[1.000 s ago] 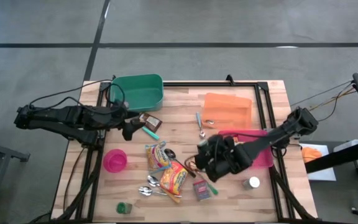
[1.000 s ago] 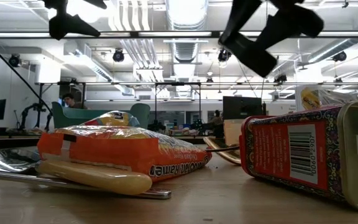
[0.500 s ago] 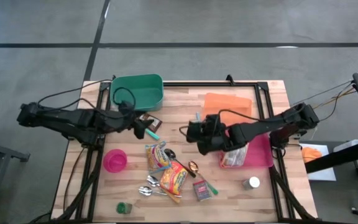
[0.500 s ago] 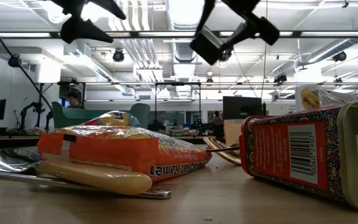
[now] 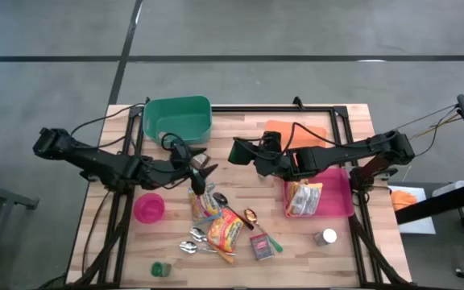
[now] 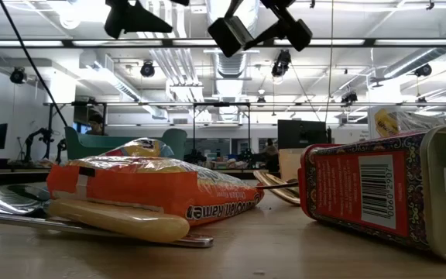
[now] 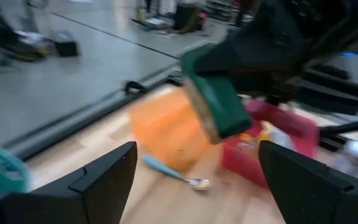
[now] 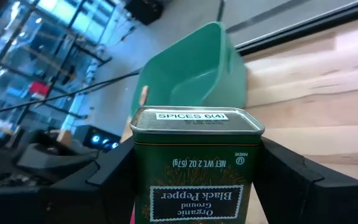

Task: Pick & Place Food Item
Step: Put the green paprika seasoning can into the green bin

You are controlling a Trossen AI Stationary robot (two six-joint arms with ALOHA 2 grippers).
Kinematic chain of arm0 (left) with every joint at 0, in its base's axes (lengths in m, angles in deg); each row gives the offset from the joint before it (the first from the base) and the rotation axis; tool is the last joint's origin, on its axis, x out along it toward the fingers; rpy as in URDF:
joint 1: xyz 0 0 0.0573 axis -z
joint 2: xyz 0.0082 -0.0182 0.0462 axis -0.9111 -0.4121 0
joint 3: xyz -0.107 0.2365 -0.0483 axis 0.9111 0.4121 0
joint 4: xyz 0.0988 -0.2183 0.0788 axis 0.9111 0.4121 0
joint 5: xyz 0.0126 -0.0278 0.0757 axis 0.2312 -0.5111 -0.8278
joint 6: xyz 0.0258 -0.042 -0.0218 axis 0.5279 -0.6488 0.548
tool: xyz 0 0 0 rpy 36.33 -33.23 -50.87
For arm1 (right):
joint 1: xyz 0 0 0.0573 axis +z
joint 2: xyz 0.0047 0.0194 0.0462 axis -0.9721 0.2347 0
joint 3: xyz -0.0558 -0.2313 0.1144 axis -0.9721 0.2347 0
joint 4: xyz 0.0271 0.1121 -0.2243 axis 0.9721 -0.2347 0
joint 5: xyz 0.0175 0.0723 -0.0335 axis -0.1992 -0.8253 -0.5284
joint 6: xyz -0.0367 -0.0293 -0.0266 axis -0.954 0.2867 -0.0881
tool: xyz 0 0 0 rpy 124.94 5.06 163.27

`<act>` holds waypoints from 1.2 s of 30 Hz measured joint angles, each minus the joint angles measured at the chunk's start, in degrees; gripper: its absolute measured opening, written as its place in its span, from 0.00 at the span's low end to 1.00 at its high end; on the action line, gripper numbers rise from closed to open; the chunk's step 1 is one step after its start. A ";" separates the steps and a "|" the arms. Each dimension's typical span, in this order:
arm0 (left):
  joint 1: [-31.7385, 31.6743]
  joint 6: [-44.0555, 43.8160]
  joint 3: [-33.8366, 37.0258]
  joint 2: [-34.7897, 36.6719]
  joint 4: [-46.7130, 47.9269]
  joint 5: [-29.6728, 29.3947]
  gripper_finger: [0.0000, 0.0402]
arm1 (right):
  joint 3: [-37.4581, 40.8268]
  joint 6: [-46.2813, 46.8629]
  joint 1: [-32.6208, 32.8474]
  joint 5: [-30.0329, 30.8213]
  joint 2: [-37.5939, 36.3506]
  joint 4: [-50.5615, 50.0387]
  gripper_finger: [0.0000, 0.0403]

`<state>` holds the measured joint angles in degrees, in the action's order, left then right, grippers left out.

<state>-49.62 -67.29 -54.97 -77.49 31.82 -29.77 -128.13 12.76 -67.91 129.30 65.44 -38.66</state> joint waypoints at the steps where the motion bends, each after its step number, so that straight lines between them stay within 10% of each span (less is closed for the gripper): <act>1: -0.18 -0.35 -0.12 -0.45 -0.45 1.89 0.84 | -0.16 -0.90 -0.16 -0.69 0.00 0.36 0.62; 36: -1.15 1.24 -6.21 -9.78 -6.80 -2.11 0.84 | -0.29 -6.96 -1.36 -7.90 0.00 15.10 0.62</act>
<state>-50.77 -66.06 -61.18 -87.27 25.01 -31.88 -128.42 5.80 -69.27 121.41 65.44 -23.56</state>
